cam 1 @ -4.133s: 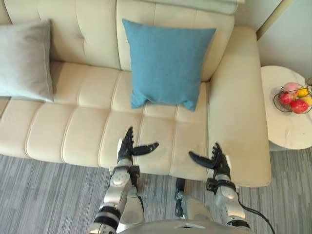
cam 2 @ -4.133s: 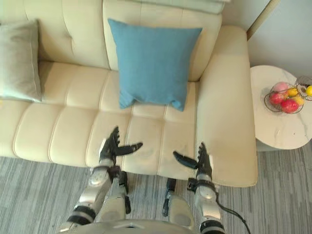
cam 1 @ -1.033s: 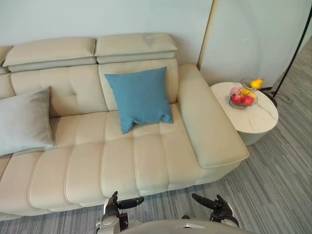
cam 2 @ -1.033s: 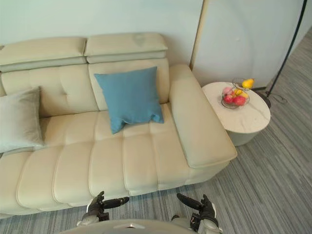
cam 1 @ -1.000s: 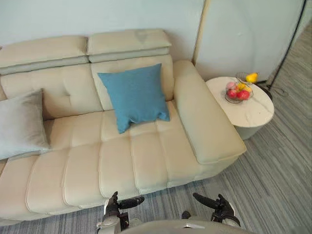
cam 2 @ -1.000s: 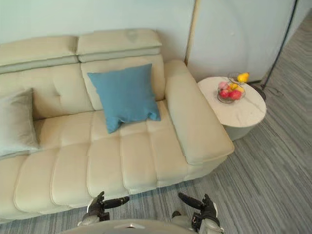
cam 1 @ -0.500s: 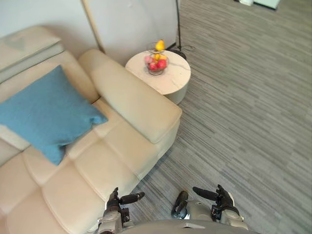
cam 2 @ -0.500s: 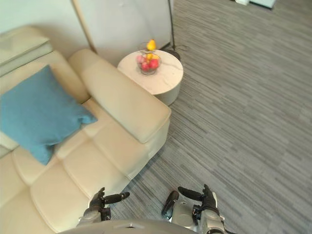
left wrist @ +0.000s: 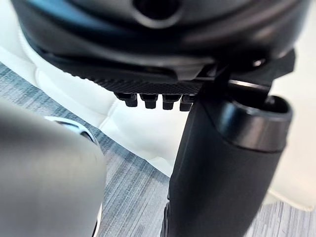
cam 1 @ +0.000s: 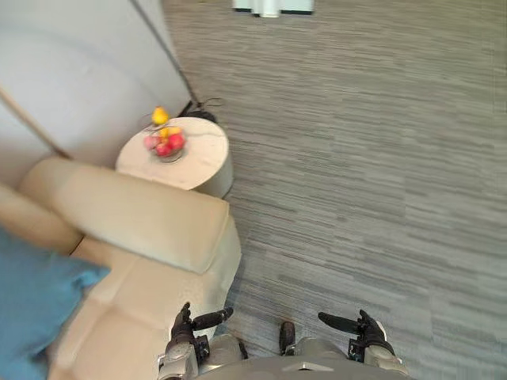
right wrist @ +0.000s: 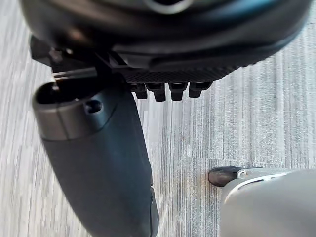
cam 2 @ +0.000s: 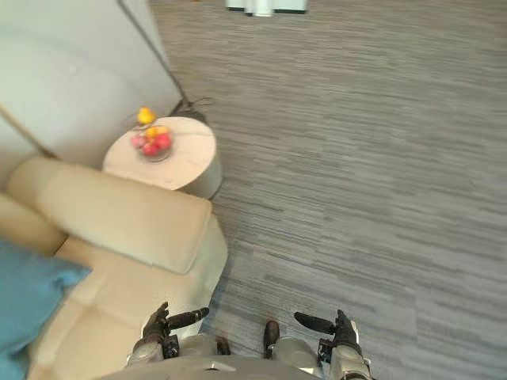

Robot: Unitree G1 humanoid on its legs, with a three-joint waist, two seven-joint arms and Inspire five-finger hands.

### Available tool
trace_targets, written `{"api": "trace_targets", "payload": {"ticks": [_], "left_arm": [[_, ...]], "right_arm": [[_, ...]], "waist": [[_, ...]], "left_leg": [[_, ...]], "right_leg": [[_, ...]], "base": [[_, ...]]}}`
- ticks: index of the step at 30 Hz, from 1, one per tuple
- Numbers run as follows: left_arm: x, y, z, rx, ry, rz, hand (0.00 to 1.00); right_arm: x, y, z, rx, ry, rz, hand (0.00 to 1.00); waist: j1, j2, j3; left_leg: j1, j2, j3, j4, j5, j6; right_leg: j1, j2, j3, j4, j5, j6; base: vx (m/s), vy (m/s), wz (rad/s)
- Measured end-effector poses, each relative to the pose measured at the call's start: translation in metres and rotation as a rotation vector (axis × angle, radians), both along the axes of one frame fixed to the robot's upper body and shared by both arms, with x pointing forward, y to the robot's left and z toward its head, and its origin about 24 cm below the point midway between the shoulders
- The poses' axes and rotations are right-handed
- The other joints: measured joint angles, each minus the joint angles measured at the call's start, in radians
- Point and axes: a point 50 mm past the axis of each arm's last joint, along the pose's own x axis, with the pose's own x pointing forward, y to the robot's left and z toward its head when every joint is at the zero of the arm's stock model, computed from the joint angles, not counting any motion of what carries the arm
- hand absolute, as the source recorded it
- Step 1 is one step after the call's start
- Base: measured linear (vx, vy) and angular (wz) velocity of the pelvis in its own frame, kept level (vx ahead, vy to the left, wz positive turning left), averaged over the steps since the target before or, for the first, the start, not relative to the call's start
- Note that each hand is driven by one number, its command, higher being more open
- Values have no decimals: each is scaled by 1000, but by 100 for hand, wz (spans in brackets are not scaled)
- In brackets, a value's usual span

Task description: Pick up cushions and gather them together orderly.

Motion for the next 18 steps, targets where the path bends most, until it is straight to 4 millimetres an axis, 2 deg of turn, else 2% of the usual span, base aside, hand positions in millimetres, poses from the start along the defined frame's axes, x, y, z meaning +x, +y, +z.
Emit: {"api": "trace_targets", "payload": {"ticks": [1, 2, 4, 5, 8, 9, 10, 11, 12, 13, 14, 16, 18], "left_arm": [[0, 2, 0, 1, -2, 12, 100], [2, 2, 0, 0, -3, 14, 100], [-3, 1, -1, -10, 7, 24, 100], [-4, 1, -1, -9, 11, 26, 100], [-8, 3, -3, -8, 33, 27, 100], [-8, 3, -3, -9, 35, 27, 100], [-5, 7, -2, -1, 29, 17, 100], [-3, 14, 0, 24, 18, 7, 100], [2, 7, 1, 22, 5, -32, 100], [4, 9, 1, 29, 7, -46, 100], [4, 9, 1, 30, 8, -55, 100], [3, 7, 1, 28, 12, -77, 100], [3, 6, 0, 27, 18, -90, 100]], "right_arm": [[1, 5, 0, 10, -11, -7, 100], [-1, 6, 0, 13, -12, -16, 100], [-6, 9, -2, 18, 1, -11, 100], [-8, 10, -2, 20, 3, -13, 100], [-10, 10, -3, 24, 10, -14, 100], [-10, 12, -3, 28, 11, -13, 100], [-6, 16, -3, 40, 3, -9, 100], [1, 22, -4, 58, 9, 0, 100], [9, 16, -2, 45, 4, 12, 100], [13, 19, -2, 53, 0, 23, 100], [20, 24, 0, 61, -22, 42, 100], [26, 28, 2, 71, -37, 54, 100], [25, 30, 1, 74, -32, 59, 100]], "waist": [[1, -12, 3], [-3, -25, 6], [-4, -18, -19], [-5, -27, -37], [-6, -32, -51], [-4, -34, -51], [1, -60, -35], [3, -77, -38], [-6, -43, -31], [2, -64, -25], [0, -72, -21], [2, -61, -17], [-3, -56, -16]], "left_leg": [[9, -11, 9, 18, -1, -2], [28, -17, 5, 43, -6, -4], [53, -12, 35, 27, -10, -4], [63, -8, 65, 15, 0, 3], [85, -23, 116, 33, 21, 13], [78, -26, 117, 73, 26, 21], [21, -34, 107, 191, 22, 53], [31, -94, 45, 16, -34, 68], [77, -57, 57, -286, 293, 32], [98, -81, 75, -292, 281, 24], [101, -93, 112, -283, 276, 31], [123, -80, 158, -285, 250, 26], [126, -62, 173, -257, 226, 11]], "right_leg": [[-32, -25, -6, 121, -36, 10], [-14, -20, 33, 124, -71, 29], [-18, 5, 90, 117, -75, 32], [-36, 8, 109, 138, -85, 40], [-56, 13, 164, 178, -103, 46], [-46, 8, 174, 180, -100, 49], [-41, -15, 197, 203, -99, 52], [-52, -53, 184, 223, -106, 72], [-69, -86, -18, 242, -151, 112], [-75, -146, -137, 262, -198, 109], [-69, -229, -341, 276, -225, 77], [-42, -292, -532, 266, -215, 79], [-27, -260, -508, 227, -194, 74]], "base": [[193, 173, -140], [206, 174, -128], [216, 115, -101], [270, 77, -68], [272, 60, -79], [283, 86, -76], [160, 25, -86], [81, -7, -105], [-31, -47, -102], [-26, -25, -84], [15, 2, -61], [88, 33, -75], [92, -27, -60]]}}
